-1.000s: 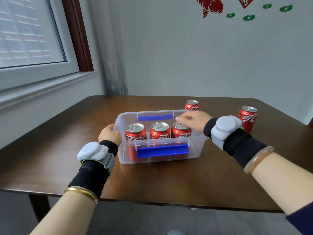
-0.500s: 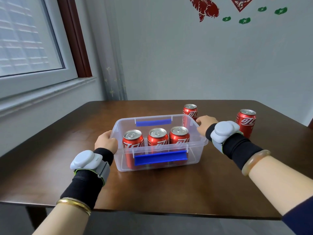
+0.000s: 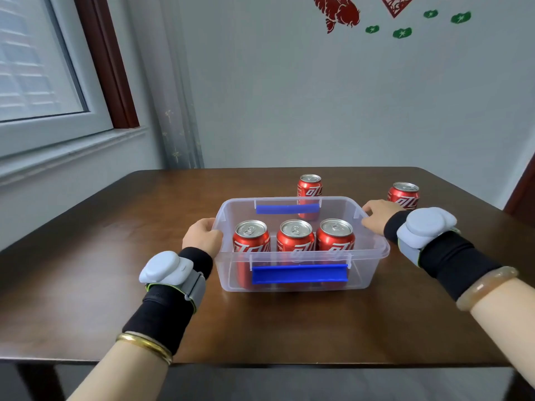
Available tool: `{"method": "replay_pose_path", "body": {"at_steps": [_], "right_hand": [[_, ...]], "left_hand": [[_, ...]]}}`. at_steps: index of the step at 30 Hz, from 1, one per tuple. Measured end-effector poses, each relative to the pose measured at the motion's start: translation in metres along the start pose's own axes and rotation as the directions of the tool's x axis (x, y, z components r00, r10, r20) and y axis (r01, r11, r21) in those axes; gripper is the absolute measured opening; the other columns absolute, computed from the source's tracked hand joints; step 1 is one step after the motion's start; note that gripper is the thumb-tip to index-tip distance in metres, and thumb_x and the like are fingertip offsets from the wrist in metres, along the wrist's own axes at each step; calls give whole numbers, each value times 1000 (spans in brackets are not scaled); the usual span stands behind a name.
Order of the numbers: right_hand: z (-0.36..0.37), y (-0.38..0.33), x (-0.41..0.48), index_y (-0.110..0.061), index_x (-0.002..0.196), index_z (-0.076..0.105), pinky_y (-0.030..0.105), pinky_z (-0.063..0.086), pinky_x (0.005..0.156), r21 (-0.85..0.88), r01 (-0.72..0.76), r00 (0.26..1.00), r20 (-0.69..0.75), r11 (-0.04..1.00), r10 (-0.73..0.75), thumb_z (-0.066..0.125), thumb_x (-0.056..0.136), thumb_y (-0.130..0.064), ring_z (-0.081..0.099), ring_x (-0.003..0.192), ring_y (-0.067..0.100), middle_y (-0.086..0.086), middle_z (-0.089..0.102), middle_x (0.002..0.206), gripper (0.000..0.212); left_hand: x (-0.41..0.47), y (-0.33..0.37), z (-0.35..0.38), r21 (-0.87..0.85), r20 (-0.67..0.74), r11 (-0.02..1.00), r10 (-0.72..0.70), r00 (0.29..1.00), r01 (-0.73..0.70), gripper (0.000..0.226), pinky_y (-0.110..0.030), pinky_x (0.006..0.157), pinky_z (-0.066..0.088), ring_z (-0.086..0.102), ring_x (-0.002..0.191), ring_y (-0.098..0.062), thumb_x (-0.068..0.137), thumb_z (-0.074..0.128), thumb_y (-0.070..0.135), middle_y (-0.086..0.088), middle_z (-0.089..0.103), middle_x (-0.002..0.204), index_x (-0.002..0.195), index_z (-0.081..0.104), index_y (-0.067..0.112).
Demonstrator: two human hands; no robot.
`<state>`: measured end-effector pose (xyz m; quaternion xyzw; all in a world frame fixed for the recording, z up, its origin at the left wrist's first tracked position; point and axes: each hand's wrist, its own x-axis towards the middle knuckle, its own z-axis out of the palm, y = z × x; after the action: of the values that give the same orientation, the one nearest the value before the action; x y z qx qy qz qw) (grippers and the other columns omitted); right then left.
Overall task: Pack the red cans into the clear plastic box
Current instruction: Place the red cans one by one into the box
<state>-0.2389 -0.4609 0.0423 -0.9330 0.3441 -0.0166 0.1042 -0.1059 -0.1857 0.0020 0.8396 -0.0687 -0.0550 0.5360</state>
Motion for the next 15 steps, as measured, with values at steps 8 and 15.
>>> {"method": "replay_pose_path", "body": {"at_steps": [8,15], "right_hand": [[-12,25,9,-1,120,59,41,56,82,182,-40,997,76,983,27,46,94,-15,66,100,37,22,66,115,33],[-31,42,56,-14,125,59,38,41,101,70,-115,956,-265,991,129,52,87,-23,51,121,37,14,56,132,40]], "left_hand": [[12,10,15,39,-38,999,12,999,-10,23,-39,80,53,61,91,-29,82,55,18,-13,65,109,104,58,11],[40,23,19,196,78,980,23,997,-38,45,-37,107,39,50,127,-31,91,47,18,-15,52,140,134,48,6]]}}
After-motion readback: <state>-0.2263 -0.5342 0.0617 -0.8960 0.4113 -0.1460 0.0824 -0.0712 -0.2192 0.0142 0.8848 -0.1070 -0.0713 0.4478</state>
